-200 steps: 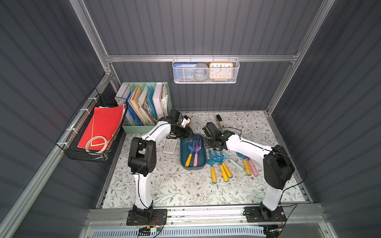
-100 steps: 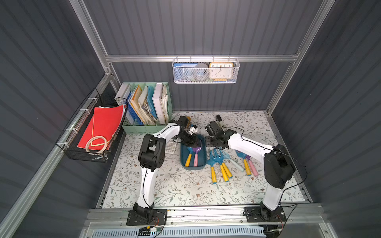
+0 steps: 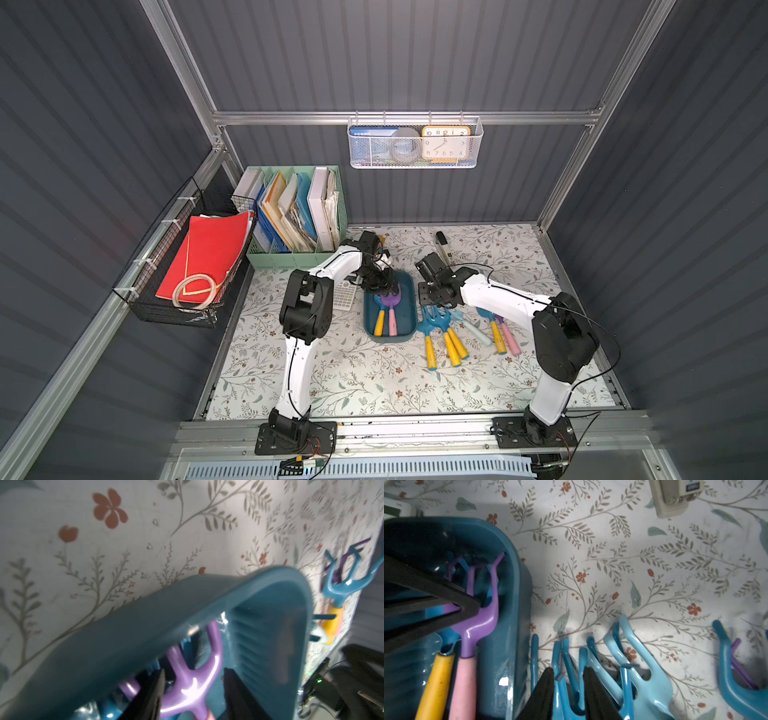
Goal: Put the rake into the storage box
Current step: Place the rake in the storage box, then pick up the rake at the center of the board.
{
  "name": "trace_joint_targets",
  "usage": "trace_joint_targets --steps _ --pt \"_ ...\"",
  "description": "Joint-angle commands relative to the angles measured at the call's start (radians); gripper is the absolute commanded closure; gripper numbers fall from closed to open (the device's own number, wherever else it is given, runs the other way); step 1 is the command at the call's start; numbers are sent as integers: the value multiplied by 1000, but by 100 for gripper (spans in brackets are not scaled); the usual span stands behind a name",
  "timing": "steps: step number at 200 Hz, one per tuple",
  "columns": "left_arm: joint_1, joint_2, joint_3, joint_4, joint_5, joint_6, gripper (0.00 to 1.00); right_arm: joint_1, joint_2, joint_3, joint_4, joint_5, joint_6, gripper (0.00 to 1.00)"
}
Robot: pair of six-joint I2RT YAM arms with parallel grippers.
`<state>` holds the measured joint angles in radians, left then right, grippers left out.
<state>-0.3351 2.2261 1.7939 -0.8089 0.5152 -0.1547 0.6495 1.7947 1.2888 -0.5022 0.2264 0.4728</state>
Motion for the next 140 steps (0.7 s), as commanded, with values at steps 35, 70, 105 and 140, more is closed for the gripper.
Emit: trace_joint_targets --steps 35,70,105,140 --pt "1 -262 -153 300 -21 -100 32 -4 -170 -216 -93 -25 43 73" --pt "2 -283 -192 362 -96 -151 31 15 -226 -341 -108 -151 97 73" --pt "5 -276 -192 368 -90 -161 31 57 -232 -391 -108 -175 128 73" --pt "9 -276 -195 369 -95 -170 26 66 -196 -386 -118 -184 124 71"
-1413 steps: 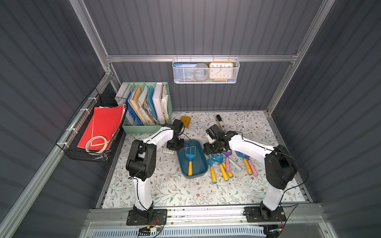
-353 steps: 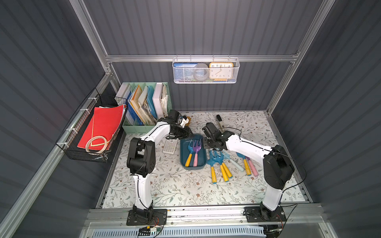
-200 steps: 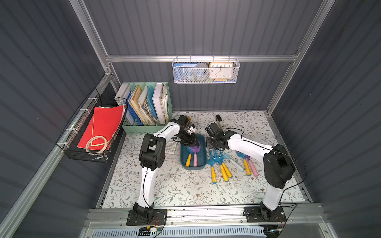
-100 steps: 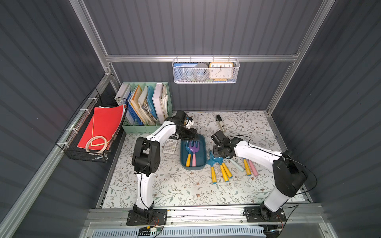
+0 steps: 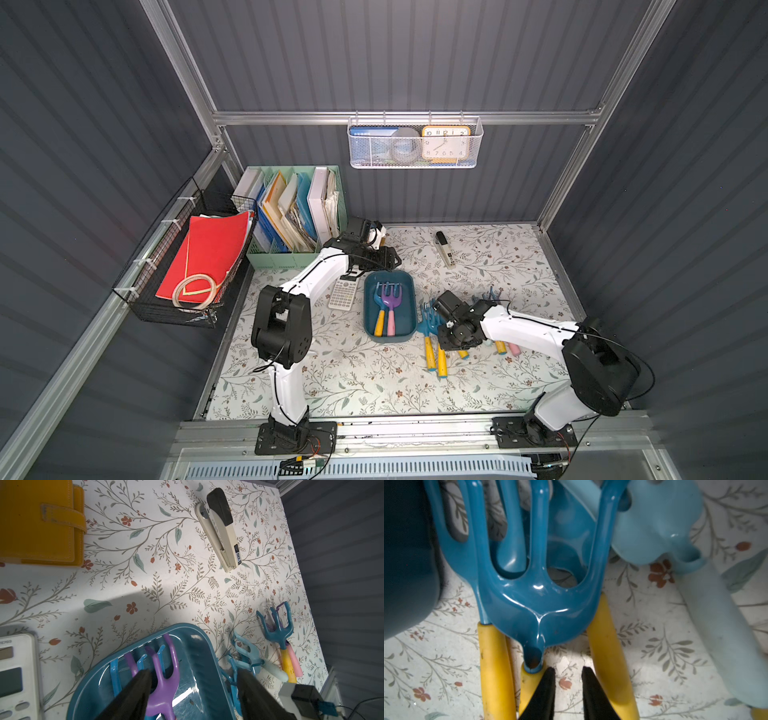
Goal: Put the rake into the storage box
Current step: Pick up the rake at the center of the board.
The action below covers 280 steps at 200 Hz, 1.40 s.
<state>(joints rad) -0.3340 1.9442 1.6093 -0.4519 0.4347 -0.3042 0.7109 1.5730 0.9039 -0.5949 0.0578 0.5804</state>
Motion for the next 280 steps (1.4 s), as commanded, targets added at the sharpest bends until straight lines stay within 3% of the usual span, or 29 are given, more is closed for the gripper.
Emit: trace_joint_targets --steps 1,45,67,119,189,206,240,280 --pt "8 6 -11 12 -15 -21 26 4 26 0 -25 -15 17 71" --pt "9 1 -17 17 -30 -27 25 22 -100 -23 26 43 -12 64" --pt "10 2 -20 21 -47 -38 23 22 -143 -46 66 7 -39 61" --pt "15 5 -24 19 -48 -52 22 24 -45 -25 33 -131 -88 64" --pt "20 11 -26 17 -37 -56 22 25 37 -24 21 -89 -66 66" --pt "21 12 -26 16 -38 -57 21 25 55 -16 18 -61 -53 69" --pt "24 13 -25 13 -34 -55 19 24 76 36 6 -13 -64 86" --pt "28 11 -25 15 4 -41 11 14 46 155 -28 82 -118 91"
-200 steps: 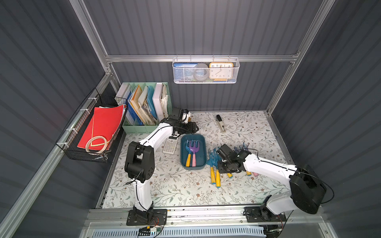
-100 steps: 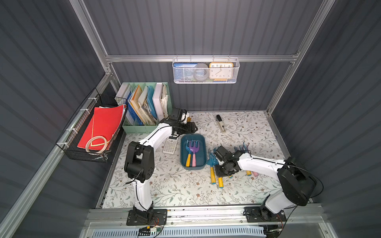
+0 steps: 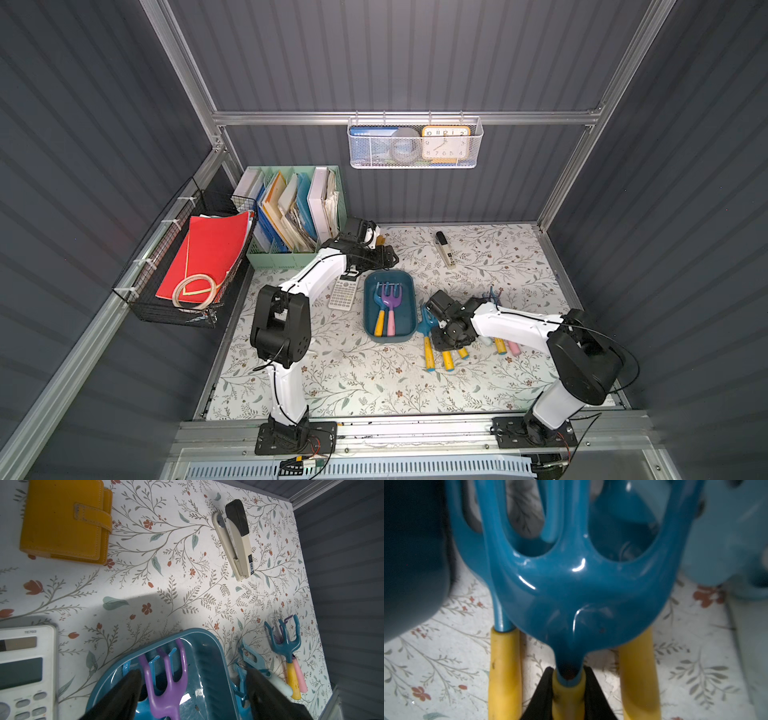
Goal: Put the rake into the storage box
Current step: Pick up the rake at the center of the board.
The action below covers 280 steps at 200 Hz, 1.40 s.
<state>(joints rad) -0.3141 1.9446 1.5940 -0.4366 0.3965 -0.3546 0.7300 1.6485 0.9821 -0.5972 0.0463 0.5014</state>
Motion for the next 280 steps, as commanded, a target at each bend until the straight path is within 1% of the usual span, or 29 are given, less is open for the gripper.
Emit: trace_joint_targets --steps 1,23,39,61,72,81,89,96,99,106,110,124,149,165,187,217,228,234,244,254,262,268,280 --pt "8 10 -11 0 46 10 11 -6 -32 79 -26 96 -40 91" --pt "13 -8 -28 18 105 34 9 -36 -61 125 -2 82 -55 91" --pt "22 -35 -61 52 169 52 9 -60 -64 149 44 22 -73 91" --pt "29 -74 -103 81 259 94 10 -97 -28 232 53 -62 -76 91" --pt "29 -93 -125 101 307 110 11 -119 1 279 60 -126 -74 91" --pt "29 -109 -141 122 341 121 12 -133 28 319 66 -211 -83 91" --pt "29 -122 -155 138 365 128 13 -140 58 368 42 -264 -95 91" --pt "31 -135 -166 151 381 134 13 -141 84 409 15 -282 -109 91" --pt "31 -141 -170 159 387 136 14 -141 93 426 5 -323 -114 91" --pt "31 -152 -170 175 402 142 14 -142 116 460 -20 -357 -129 91" --pt "30 -159 -208 184 415 145 15 -142 127 478 -31 -374 -138 91" --pt "32 -185 -236 215 454 156 15 -142 156 511 -48 -422 -146 91" --pt "36 -202 -265 254 479 149 18 -140 179 528 -35 -465 -148 91" --pt "38 -180 -244 228 477 146 23 -138 178 531 -33 -480 -159 91" --pt "40 -141 -210 193 471 141 28 -134 157 512 -10 -531 -168 90" --pt "49 -104 -190 173 463 124 36 -131 127 478 18 -555 -170 90" --pt "54 -98 -190 177 464 113 40 -132 122 472 25 -558 -170 90" --pt "57 -99 -192 181 464 109 45 -129 123 472 25 -559 -168 90" --pt "62 -101 -199 196 472 99 59 -129 129 475 21 -553 -165 90" --pt "67 -104 -210 208 478 92 77 -130 136 478 16 -541 -162 90" --pt "66 -105 -213 213 479 88 88 -130 141 480 13 -529 -161 90" --pt "69 -105 -216 214 479 87 93 -130 145 481 13 -520 -159 90" --pt "70 -101 -212 214 478 82 100 -130 149 484 10 -499 -156 89"
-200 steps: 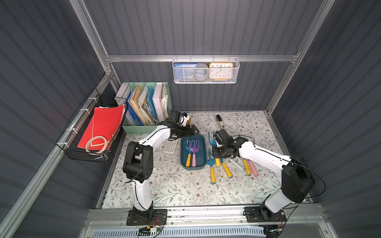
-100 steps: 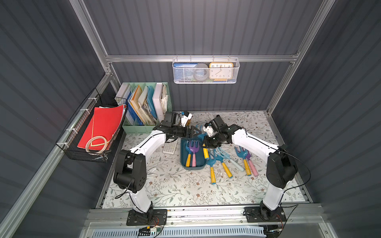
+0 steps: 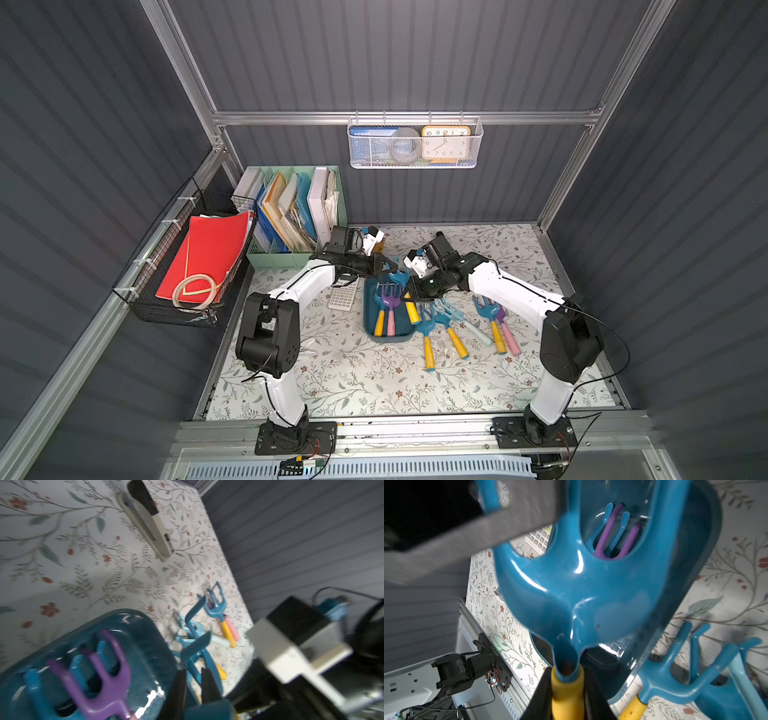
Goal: Put the rake into the storage box
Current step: Pick up the rake at the center of the board, then place the rake in the storage box.
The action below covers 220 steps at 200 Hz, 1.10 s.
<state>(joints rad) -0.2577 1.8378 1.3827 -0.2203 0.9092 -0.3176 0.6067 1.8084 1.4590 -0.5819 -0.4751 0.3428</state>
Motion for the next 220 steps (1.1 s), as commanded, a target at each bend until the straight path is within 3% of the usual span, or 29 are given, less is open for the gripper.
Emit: trace_joint_targets --steps 1,17,35,42,55,106,172,189,220 --pt "14 7 -1 -3 -33 46 100 -6 -11 7 -5 24 2 89" --pt "17 20 2 -8 -26 43 100 -6 -14 7 -7 61 10 81" --pt "17 43 14 -28 -27 46 100 -7 -24 3 -21 157 33 41" --pt "17 56 21 -41 -30 50 100 -9 -31 -1 -24 205 44 31" --pt "17 79 22 -63 -34 58 100 -20 -55 -24 -15 327 81 24" --pt "17 171 88 -100 -14 63 100 -92 -179 -177 157 417 173 23" --pt "17 230 121 -135 18 63 97 -94 -137 -152 51 400 156 24" --pt "15 233 121 -142 14 69 87 -93 -135 -169 47 380 157 24" --pt "16 237 125 -189 6 99 46 -87 -142 -213 32 369 147 24"
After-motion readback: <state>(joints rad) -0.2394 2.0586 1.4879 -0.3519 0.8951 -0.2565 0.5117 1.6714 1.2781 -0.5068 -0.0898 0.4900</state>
